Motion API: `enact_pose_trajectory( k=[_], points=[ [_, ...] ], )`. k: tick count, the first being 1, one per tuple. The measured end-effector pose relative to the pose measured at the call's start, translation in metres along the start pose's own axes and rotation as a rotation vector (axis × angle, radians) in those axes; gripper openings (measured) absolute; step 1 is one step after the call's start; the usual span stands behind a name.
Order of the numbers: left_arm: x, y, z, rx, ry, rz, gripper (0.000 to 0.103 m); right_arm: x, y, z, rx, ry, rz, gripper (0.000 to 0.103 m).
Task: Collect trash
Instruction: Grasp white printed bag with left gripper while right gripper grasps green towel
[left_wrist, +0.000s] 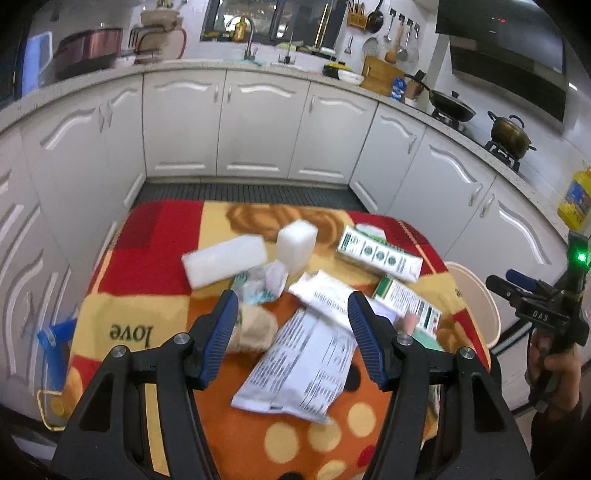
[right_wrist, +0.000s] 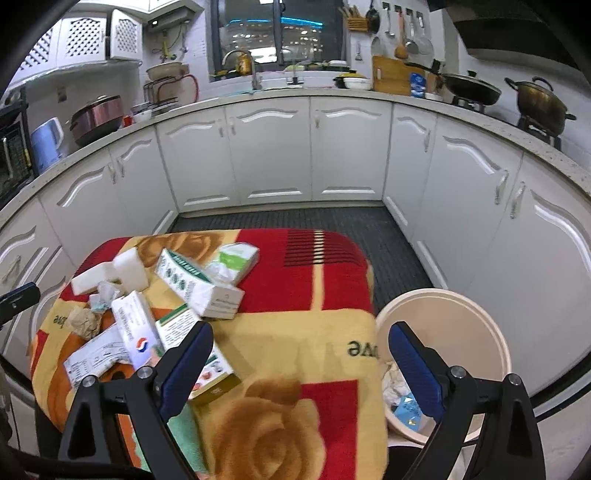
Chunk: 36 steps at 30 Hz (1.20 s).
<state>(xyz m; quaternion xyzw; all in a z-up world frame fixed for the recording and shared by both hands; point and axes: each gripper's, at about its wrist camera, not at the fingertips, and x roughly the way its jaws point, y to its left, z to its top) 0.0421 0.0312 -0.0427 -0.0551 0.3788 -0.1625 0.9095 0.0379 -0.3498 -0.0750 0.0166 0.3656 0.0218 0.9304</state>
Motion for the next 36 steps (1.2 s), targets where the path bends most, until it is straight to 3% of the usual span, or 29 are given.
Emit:
enact_pose_trajectory(
  k=[9,15,18,25,31,33,36],
  points=[
    [0.029,-0.016,-0.028,0.054,0.13,-0.071,0.067,0.009,0.035,-0.02,-0.052,0.088,0.132,0.095],
    [0.066,-0.028,-0.04,0.091,0.209,-0.036,0.067,0.022,0.063,-0.047,-0.112,0.193,0.247,0.095],
    [0.084,-0.032,-0.043,0.101,0.237,0.011,0.067,0.033,0.072,-0.059,-0.127,0.236,0.269,0.095],
    [0.092,-0.037,-0.041,0.104,0.234,0.005,0.067,0.06,0.083,-0.075,-0.117,0.31,0.306,0.095],
    [0.083,-0.04,-0.048,0.195,0.266,-0.01,0.068,0.066,0.091,-0.077,-0.127,0.322,0.31,0.095],
    [0.085,-0.041,-0.053,0.246,0.283,0.001,0.081,0.067,0.09,-0.077,-0.124,0.323,0.305,0.095],
    [0.091,-0.047,-0.062,0.321,0.279,0.064,0.081,0.073,0.089,-0.076,-0.109,0.33,0.312,0.095]
  ],
)
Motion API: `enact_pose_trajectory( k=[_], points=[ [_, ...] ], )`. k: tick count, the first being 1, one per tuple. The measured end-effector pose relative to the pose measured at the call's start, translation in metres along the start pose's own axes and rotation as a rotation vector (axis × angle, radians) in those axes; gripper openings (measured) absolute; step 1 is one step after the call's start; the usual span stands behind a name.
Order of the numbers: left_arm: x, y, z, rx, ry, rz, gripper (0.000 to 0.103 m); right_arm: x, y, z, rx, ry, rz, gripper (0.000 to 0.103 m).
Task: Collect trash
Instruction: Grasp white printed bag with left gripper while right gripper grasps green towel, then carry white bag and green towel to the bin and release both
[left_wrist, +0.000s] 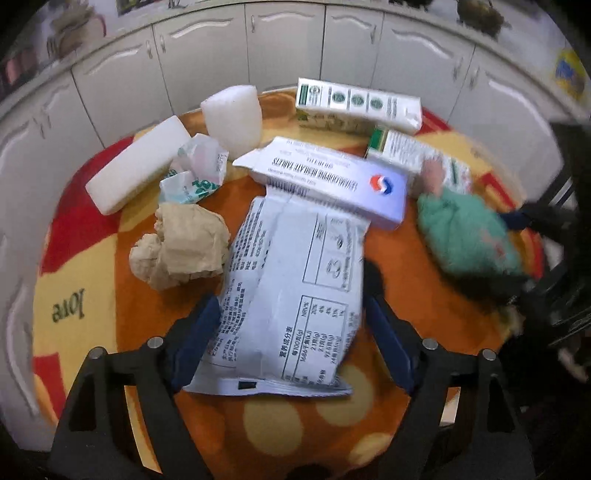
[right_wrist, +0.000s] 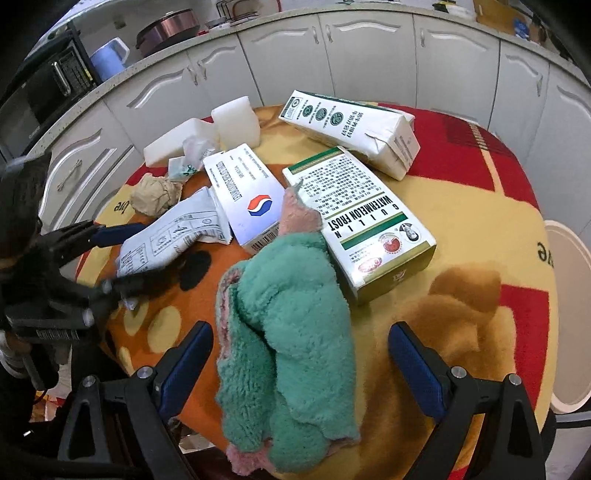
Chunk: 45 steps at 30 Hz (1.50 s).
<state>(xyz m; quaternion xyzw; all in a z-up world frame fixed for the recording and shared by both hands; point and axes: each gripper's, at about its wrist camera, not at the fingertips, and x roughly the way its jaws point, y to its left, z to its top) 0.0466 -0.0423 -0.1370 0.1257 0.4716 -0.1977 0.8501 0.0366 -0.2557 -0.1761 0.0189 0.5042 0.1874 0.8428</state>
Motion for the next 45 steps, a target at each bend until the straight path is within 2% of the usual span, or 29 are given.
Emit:
enact_pose_trajectory(
  k=[2,4,6,7,8,9,12,15,20,35,45],
  points=[
    [0.001,0.0,0.001,-0.012,-0.011,-0.003,0.081,-0.001,-0.001,0.0,-0.002,-0.007,-0.002,0.095],
    [-0.004,0.005,0.002,-0.063,-0.03,-0.048,0.074,-0.002,0.0,-0.001,-0.006,-0.018,0.002,0.094],
    [-0.01,0.009,0.004,-0.085,-0.043,-0.073,0.056,-0.007,-0.002,-0.003,-0.012,-0.034,0.013,0.079],
    [-0.015,0.009,0.004,-0.084,-0.053,-0.083,0.052,-0.009,-0.002,-0.005,-0.016,-0.036,0.014,0.059],
    [-0.02,0.01,0.004,-0.086,-0.061,-0.094,0.051,-0.01,-0.003,-0.005,-0.015,-0.036,0.032,0.051],
    [-0.023,0.01,0.003,-0.09,-0.062,-0.103,0.051,-0.012,-0.002,-0.006,-0.015,-0.045,0.036,0.048],
    [-0.038,0.009,0.0,-0.104,-0.076,-0.14,0.05,-0.021,0.003,-0.008,-0.045,-0.055,0.035,0.046],
    [-0.062,0.0,0.001,-0.078,-0.132,-0.149,0.05,-0.038,0.007,-0.008,-0.055,-0.087,0.072,0.046],
    [-0.088,-0.01,0.018,-0.05,-0.208,-0.145,0.05,-0.072,0.004,-0.001,-0.059,-0.18,0.027,0.046],
    [-0.077,-0.06,0.09,0.031,-0.267,-0.18,0.05,-0.12,-0.051,0.006,0.037,-0.281,-0.15,0.046],
    [-0.067,-0.117,0.138,0.135,-0.284,-0.222,0.05,-0.148,-0.107,0.001,0.132,-0.325,-0.296,0.046]
  ],
)
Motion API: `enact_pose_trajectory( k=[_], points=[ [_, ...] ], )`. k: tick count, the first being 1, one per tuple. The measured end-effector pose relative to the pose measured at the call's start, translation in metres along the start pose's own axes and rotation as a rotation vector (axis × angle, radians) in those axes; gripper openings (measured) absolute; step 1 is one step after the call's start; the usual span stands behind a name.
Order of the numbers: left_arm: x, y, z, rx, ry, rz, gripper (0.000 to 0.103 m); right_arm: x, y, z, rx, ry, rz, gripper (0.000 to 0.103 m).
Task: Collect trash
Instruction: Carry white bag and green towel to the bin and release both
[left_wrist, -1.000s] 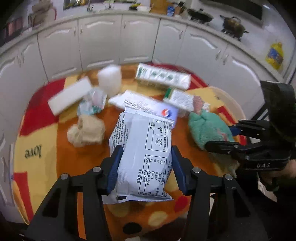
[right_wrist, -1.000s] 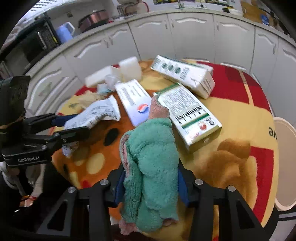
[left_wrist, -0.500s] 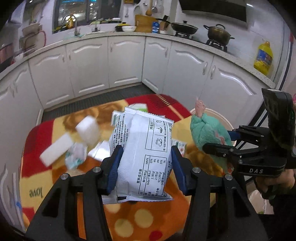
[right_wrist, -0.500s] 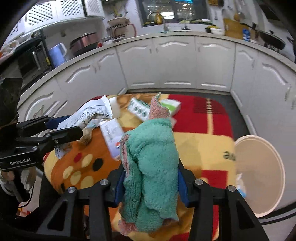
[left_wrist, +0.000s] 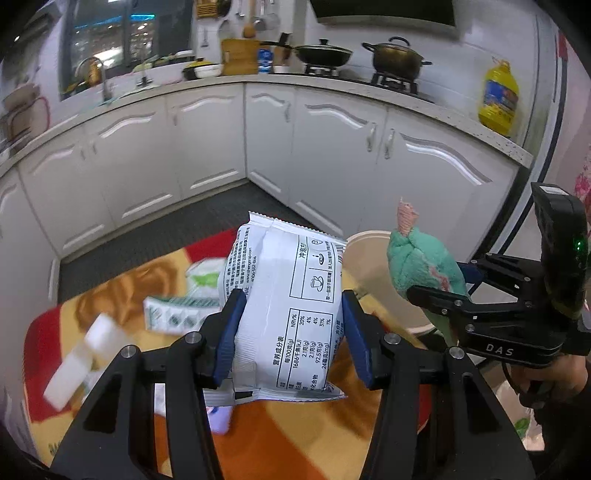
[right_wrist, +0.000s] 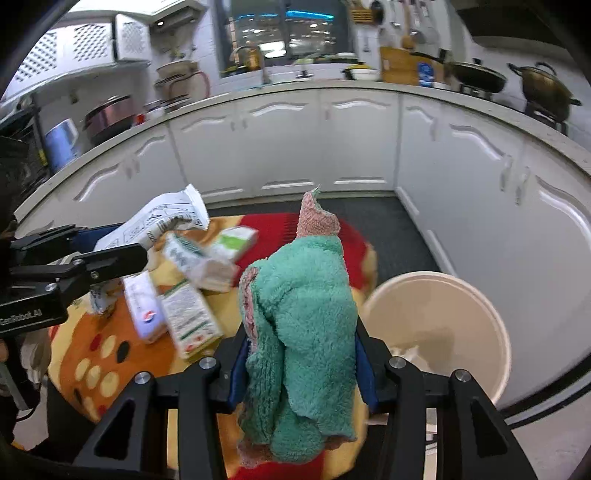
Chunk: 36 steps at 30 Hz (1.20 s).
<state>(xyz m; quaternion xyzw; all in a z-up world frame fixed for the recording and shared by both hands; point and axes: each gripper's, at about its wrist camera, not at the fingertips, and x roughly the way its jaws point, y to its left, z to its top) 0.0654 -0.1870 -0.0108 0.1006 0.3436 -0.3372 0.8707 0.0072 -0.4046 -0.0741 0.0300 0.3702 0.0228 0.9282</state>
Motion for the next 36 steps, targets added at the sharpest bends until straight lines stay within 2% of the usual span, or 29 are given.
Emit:
enact_pose_trajectory(
  k=[7,11,23,25,26,27,28,29,31,36],
  points=[
    [0.039,-0.03,0.028,0.029,0.018,-0.053,0.05,0.001,-0.051,0.003,0.049,-0.012,-0.138,0.046],
    [0.067,-0.045,0.037,0.024,0.041,-0.085,0.05,0.007,-0.076,0.002,0.076,-0.008,-0.19,0.046],
    [0.137,-0.073,0.055,-0.057,0.118,-0.213,0.051,0.036,-0.138,-0.009,0.175,0.048,-0.267,0.046],
    [0.147,-0.075,0.056,-0.092,0.128,-0.234,0.052,0.045,-0.148,-0.011,0.2,0.062,-0.286,0.052],
    [0.151,-0.075,0.056,-0.116,0.133,-0.249,0.053,0.047,-0.151,-0.012,0.208,0.063,-0.293,0.057],
    [0.156,-0.075,0.056,-0.132,0.142,-0.262,0.057,0.051,-0.156,-0.013,0.22,0.062,-0.3,0.064],
    [0.158,-0.075,0.055,-0.141,0.152,-0.273,0.062,0.053,-0.16,-0.014,0.227,0.052,-0.302,0.078],
    [0.161,-0.074,0.053,-0.155,0.17,-0.289,0.069,0.052,-0.161,-0.015,0.231,0.044,-0.306,0.085],
    [0.162,-0.073,0.049,-0.17,0.183,-0.3,0.07,0.05,-0.163,-0.019,0.241,0.041,-0.321,0.085],
    [0.156,-0.069,0.041,-0.159,0.181,-0.26,0.07,0.055,-0.164,-0.028,0.263,0.078,-0.299,0.085]
  ],
)
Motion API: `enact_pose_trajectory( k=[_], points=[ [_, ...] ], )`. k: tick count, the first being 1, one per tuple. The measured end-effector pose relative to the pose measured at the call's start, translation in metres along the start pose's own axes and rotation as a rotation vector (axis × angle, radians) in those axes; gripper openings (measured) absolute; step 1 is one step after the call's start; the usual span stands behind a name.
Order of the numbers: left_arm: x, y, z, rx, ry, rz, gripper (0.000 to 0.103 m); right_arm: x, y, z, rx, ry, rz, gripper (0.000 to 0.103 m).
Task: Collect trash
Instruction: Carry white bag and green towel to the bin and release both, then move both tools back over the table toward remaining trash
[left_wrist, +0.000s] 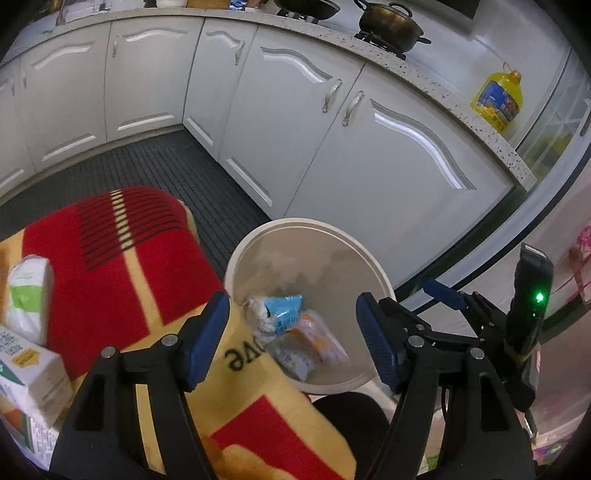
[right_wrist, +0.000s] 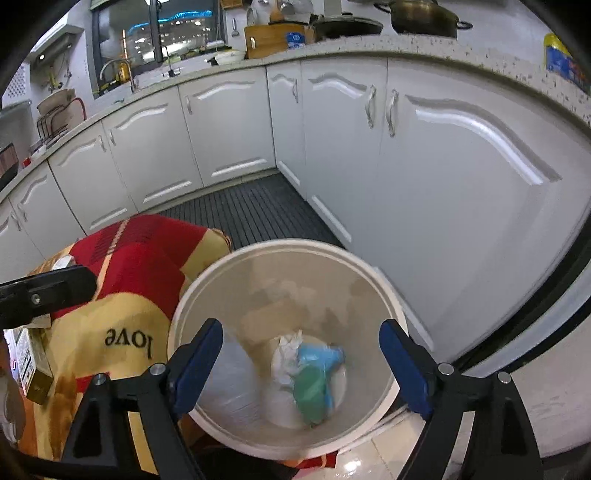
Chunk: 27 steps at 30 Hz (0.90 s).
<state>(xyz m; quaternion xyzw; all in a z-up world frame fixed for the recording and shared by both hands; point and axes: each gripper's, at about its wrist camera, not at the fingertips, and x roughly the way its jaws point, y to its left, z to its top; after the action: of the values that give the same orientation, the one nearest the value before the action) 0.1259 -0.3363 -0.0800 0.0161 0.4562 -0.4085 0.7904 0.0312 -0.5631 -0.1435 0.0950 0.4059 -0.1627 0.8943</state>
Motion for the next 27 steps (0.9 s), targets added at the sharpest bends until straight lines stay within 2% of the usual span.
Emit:
enact_pose_trajectory(
  k=[17,22,27],
  points=[
    [-0.051,0.022,-0.018,0.02,-0.101,0.129,0.07,-0.024,0.042,-0.003,-0.068,-0.038,0.025,0.086],
    [-0.078,0.04,-0.029,0.001,-0.15,0.186,0.07,-0.032,0.057,0.0,-0.075,-0.06,0.052,0.09],
    [-0.104,0.058,-0.042,-0.009,-0.192,0.28,0.07,-0.042,0.087,0.005,-0.107,-0.083,0.097,0.091]
  ],
)
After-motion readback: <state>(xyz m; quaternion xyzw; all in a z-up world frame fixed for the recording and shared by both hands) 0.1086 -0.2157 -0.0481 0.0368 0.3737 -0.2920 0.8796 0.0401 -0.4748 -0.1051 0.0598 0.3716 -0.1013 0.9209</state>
